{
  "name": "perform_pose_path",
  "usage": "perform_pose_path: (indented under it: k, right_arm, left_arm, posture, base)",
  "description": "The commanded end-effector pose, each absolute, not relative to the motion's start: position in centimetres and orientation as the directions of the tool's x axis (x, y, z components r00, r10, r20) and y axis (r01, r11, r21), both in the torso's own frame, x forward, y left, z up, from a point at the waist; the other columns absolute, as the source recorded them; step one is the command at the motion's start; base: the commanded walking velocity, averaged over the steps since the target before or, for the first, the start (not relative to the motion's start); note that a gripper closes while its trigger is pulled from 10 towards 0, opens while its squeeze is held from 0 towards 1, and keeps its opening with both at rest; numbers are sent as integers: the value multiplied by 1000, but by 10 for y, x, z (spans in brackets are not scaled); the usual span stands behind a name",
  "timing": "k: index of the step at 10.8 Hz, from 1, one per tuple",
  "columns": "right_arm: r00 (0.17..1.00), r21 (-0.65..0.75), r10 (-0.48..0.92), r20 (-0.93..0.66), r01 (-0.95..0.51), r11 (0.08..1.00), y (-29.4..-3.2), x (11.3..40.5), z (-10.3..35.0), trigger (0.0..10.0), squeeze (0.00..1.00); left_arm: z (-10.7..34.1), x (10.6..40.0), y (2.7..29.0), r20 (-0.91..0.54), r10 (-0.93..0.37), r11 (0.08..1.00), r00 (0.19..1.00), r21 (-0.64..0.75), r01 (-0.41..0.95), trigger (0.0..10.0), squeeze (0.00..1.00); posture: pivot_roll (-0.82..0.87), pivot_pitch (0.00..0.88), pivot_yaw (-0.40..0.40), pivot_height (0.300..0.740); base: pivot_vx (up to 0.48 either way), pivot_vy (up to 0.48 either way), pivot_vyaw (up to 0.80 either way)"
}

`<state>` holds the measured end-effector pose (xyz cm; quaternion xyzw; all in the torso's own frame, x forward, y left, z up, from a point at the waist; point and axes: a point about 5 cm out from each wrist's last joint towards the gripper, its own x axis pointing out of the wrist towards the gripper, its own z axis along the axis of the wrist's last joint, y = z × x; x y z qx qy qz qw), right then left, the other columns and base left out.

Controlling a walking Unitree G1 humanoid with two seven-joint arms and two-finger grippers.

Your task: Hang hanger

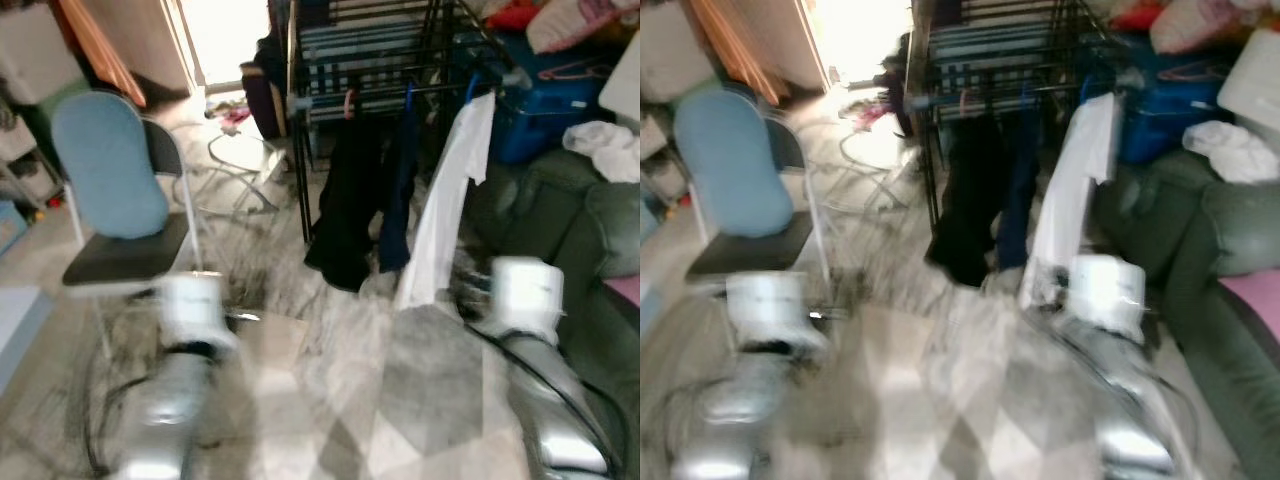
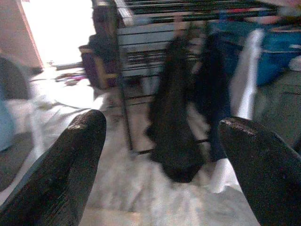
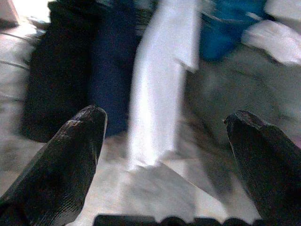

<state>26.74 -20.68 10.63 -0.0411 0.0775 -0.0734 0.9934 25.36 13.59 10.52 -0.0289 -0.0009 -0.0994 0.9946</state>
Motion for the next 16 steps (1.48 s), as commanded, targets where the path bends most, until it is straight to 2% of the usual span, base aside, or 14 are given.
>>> perform_pose_path:
  k: [1, 4, 6, 9, 12, 16]
  right_arm:
    - [990, -65, -92, -106, 86, 994, -188, 273, 116, 10000, 0]
    - [990, -70, -95, -108, 88, 994, -190, 273, 115, 10000, 0]
    - [989, -71, -95, -110, 87, 994, -189, 273, 115, 10000, 0]
    - [989, -78, -89, -119, 80, 994, -188, 270, 112, 10000, 0]
    - [988, -80, -88, -123, 79, 994, -189, 270, 111, 10000, 0]
    - [989, -85, -85, -123, 75, 994, -188, 271, 112, 10000, 0]
  left_arm:
    - [108, 254, 154, 8, -151, 988, 989, -25, 151, 10000, 0]
    - [106, 252, 153, -3, -155, 987, 988, -32, 155, 10000, 0]
    - [106, 251, 153, -8, -159, 987, 987, -31, 159, 10000, 0]
    - [104, 249, 157, -15, -117, 992, 993, -42, 116, 10000, 0]
    - [105, 248, 152, -12, -161, 986, 987, -55, 160, 10000, 0]
    - [106, 249, 150, -2, -177, 983, 984, -57, 177, 10000, 0]
  posture:
    - [-152, 0, 107, 740]
    - [-148, 0, 107, 740]
    - [-147, 0, 106, 740]
    - [-141, 0, 104, 740]
    - [-145, 0, 107, 740]
    - [-146, 1, 102, 740]
  base:
    - [412, 0, 0]
    - [385, 200, -452]
    - [368, 307, 0]
    - [0, 0, 0]
    - [0, 0, 0]
    - [332, 0, -717]
